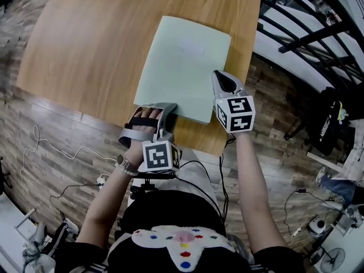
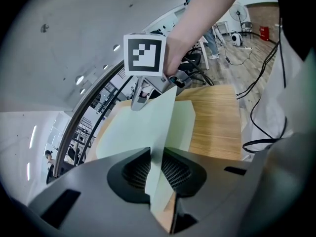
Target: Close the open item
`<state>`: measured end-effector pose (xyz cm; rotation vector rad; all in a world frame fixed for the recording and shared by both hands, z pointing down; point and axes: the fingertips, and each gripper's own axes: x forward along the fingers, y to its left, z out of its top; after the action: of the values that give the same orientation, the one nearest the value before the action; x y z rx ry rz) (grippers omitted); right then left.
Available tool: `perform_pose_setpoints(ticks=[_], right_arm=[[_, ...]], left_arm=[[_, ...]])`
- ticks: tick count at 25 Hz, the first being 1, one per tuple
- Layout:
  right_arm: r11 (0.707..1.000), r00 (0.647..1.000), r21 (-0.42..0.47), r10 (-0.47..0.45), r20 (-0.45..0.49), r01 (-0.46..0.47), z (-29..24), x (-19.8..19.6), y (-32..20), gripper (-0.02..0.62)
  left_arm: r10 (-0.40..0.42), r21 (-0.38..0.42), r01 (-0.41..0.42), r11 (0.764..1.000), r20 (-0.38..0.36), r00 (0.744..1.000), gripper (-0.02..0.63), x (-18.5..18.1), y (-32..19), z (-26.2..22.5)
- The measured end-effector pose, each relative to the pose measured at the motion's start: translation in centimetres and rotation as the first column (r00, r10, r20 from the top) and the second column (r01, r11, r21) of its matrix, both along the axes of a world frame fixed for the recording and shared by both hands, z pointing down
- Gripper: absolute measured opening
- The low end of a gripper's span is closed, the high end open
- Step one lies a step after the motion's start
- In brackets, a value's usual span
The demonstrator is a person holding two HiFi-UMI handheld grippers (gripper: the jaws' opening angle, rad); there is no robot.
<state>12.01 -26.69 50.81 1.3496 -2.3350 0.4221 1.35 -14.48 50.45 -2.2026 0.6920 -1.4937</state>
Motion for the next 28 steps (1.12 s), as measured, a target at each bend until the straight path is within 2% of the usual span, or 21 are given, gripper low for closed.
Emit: perform_pose_setpoints(ticks=[4, 10, 14, 17, 19, 24, 28], right_arm=[[1.0, 1.0, 0.014, 0.001, -0.006, -0.001, 0.1, -0.1, 0.0, 0.008], [1.0, 1.0, 0.019, 0.02, -0.007, -0.02, 0.3, -0.2, 0.0, 0.008], [0.999, 0.999, 0.019, 0.034, -0.007, -0.033, 0.2, -0.1, -0.1, 0.008], [0.999, 0.999, 0.011, 0.038, 0.018, -0.038, 0.0, 0.3, 0.0, 0.008], [0.999, 0.999, 0.009, 0.036, 0.032, -0.036, -0.4, 0.6, 0.1, 0.008], [0.997, 0.998, 0.055, 0.059, 0.036, -0.061, -2.8, 1.0, 1.1, 0.008], [0.993, 0.997, 0.094, 0.064, 0.035, -0.067, -5.6, 0.8, 2.7, 0.008]], left_arm=[[-0.007, 0.013, 0.007, 1.0, -0.018, 1.0, 0.077, 0.0, 0.1, -0.2], [-0.047, -0.059, 0.043, 0.997, -0.07, 0.996, 0.106, -0.8, 1.6, -0.2], [-0.118, -0.055, 0.111, 0.992, -0.168, 0.979, 0.059, -1.9, 1.9, -1.9], [-0.204, -0.075, 0.19, 0.979, -0.295, 0.934, 0.011, -2.5, 1.1, -3.8], [-0.236, -0.09, 0.218, 0.972, -0.358, 0.903, 0.006, -3.0, 0.5, -5.0], [-0.282, -0.12, 0.257, 0.959, -0.496, 0.821, 0.006, -4.3, -1.2, -8.2], [-0.301, -0.13, 0.277, 0.952, -0.572, 0.763, 0.006, -5.0, -2.1, -10.9]])
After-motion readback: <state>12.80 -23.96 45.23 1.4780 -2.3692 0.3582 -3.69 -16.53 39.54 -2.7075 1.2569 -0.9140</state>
